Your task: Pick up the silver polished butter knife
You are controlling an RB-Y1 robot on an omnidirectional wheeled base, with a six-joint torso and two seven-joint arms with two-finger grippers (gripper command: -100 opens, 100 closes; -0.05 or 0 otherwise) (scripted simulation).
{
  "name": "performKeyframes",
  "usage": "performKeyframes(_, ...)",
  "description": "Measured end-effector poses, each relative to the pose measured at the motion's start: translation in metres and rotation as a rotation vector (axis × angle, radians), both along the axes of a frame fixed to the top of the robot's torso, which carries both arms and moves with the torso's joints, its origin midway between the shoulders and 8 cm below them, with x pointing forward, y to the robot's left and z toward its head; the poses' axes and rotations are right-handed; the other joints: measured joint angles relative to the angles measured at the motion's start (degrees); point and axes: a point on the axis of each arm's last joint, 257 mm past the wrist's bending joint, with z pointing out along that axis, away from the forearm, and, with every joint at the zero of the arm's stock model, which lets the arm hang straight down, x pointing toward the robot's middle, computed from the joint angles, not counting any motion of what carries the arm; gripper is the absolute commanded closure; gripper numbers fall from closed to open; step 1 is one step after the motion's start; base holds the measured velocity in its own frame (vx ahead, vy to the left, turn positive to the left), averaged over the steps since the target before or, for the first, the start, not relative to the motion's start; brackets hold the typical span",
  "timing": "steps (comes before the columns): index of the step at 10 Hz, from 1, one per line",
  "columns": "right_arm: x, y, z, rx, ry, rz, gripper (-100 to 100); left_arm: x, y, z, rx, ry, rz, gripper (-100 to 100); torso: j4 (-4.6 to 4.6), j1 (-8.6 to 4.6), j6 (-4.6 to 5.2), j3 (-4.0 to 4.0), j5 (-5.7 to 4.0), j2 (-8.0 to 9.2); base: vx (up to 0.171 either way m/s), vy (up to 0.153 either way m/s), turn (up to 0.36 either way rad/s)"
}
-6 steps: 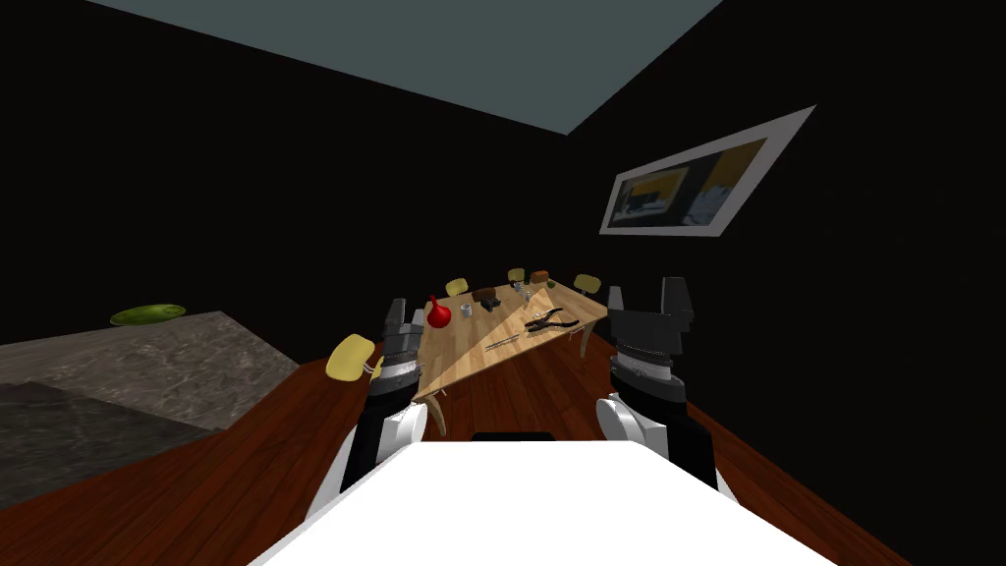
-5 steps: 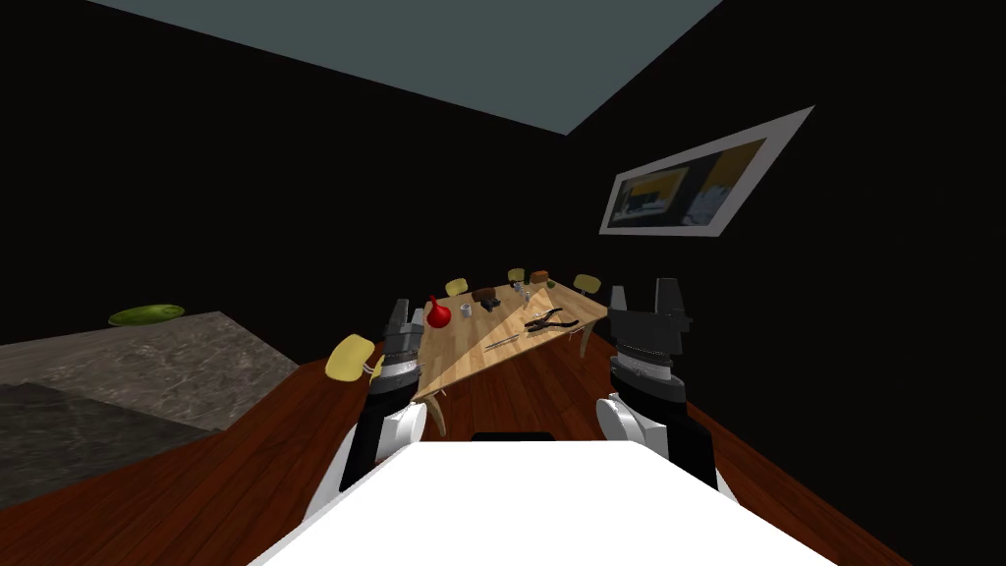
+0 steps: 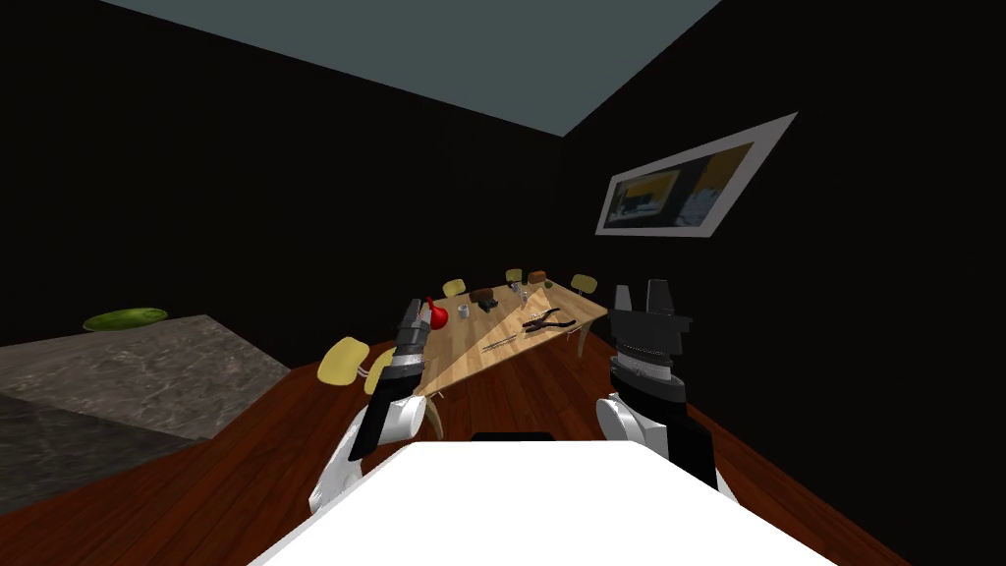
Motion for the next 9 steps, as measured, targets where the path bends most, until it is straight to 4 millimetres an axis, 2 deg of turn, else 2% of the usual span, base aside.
performKeyframes(6,0.0,0.0,0.0,0.0,0.0,0.0,0,0.049,0.007,-0.048,-0.09,0.166,-0.044,-100,0.0,-0.02,0.0,0.0,0.0,0.0,0.016,-0.028,-0.037)
performKeyframes(7,0.0,0.0,0.0,0.0,0.0,0.0,0,0.061,0.011,-0.061,-0.115,0.2,-0.053,-100,-0.01,-0.06,0.0,-0.03,-0.01,-0.04,0.018,-0.032,-0.023)
performKeyframes(9,0.0,0.0,0.0,0.0,0.0,0.0,0,0.072,0.019,-0.074,-0.152,0.252,-0.061,-100,0.0,-0.02,-0.01,0.0,-0.01,0.01,0.012,-0.023,-0.035)
